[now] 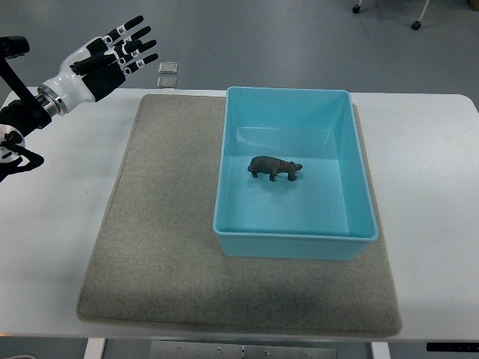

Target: Place brown hippo in blue box with left hand

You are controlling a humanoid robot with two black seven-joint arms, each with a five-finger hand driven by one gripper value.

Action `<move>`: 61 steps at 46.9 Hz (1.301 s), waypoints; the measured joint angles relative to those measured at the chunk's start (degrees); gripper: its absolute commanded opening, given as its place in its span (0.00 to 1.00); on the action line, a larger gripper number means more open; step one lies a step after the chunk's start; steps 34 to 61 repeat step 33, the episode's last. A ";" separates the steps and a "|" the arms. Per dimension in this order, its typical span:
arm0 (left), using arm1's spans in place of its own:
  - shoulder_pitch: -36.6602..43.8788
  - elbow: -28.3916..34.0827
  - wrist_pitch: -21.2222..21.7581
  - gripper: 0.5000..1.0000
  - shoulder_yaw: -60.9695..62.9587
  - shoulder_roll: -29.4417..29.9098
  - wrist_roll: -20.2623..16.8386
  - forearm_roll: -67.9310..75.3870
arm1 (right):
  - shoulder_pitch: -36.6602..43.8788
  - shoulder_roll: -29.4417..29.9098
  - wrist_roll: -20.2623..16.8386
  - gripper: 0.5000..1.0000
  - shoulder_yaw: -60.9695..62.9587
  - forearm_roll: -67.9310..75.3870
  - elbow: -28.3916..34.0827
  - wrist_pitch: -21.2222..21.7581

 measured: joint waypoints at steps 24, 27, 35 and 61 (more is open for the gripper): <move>0.02 0.58 0.70 1.00 0.32 0.39 4.87 -6.51 | -0.10 0.00 0.02 0.87 0.10 -0.15 0.70 0.76; 0.16 0.64 0.70 1.00 0.34 0.34 4.87 -6.49 | -0.27 0.00 0.19 0.87 0.09 -0.18 0.71 0.53; 0.70 0.90 0.70 1.00 0.43 0.03 4.87 -6.34 | -0.28 0.00 0.59 0.87 0.08 -0.19 0.71 0.14; 0.70 0.90 0.70 1.00 0.43 0.03 4.87 -6.34 | -0.28 0.00 0.59 0.87 0.08 -0.19 0.71 0.14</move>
